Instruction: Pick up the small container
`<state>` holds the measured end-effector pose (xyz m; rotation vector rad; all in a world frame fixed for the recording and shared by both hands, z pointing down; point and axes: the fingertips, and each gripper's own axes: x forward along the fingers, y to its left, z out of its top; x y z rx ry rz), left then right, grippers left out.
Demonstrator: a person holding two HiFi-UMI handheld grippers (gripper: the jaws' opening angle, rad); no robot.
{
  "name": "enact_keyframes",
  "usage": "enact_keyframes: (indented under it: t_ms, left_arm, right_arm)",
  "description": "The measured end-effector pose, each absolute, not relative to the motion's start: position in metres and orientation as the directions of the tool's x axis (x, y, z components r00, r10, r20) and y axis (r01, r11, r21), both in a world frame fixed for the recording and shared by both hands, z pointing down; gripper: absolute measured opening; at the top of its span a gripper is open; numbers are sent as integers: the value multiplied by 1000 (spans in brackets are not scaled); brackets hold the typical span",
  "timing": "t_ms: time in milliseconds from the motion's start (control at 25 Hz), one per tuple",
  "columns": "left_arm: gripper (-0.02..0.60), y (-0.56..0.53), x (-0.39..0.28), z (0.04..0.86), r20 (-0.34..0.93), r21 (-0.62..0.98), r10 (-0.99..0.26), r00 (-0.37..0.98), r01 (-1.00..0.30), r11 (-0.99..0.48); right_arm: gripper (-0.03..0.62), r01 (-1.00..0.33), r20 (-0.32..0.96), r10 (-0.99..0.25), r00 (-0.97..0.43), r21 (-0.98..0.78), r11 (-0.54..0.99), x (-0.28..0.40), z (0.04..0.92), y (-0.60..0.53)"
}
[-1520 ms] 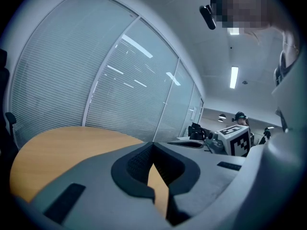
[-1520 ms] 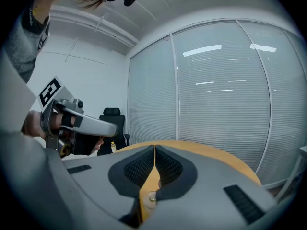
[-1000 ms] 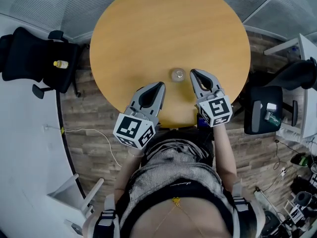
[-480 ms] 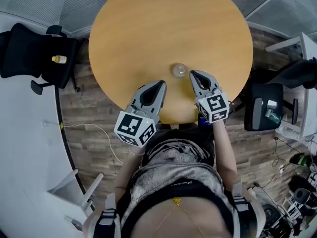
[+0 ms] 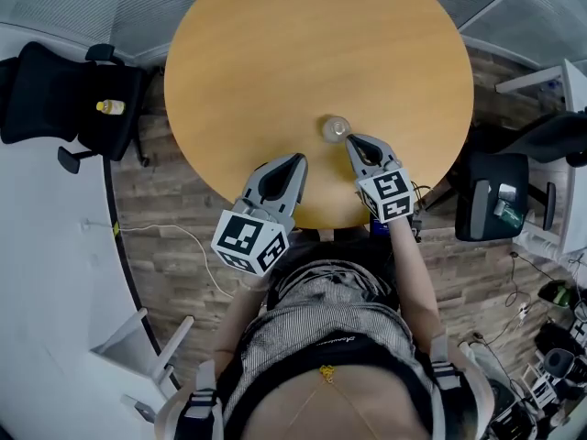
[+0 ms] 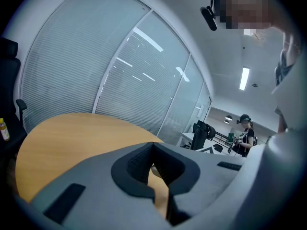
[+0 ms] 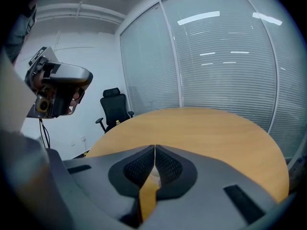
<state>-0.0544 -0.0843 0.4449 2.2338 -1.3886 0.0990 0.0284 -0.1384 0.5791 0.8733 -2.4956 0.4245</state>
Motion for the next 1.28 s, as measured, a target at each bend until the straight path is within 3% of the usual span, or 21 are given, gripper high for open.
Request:
enact_keyframes:
  t_ms: [360,960,1000,1080,1280]
  left_arm:
    - [3,-86,-57,451,332,381,-820,465,-862,-334]
    - [3,-82,-56,456,354,377,-811,466,-865,-332]
    - [3,-82,-55,456,355,377,-811,464,-865,-330]
    - [3,-84,-53,456,353,379,-811,467,-864,-332]
    - [3,-83,-52,456,352,387,-804,478,-857,-340]
  right_arm:
    - [20,-651,592,-472,-653,-121,749,28,607,-135]
    - [27,-708,593,-500,-631,-177,684,34,628,-135]
    - [42,-712,596,-502,-627,-178,679,36,630,-136]
    - [138,-715,608,-496,-620,-176,677,38,634,-137]
    - [205,-705,614,-482,-626,-182,685,32,640,-136]
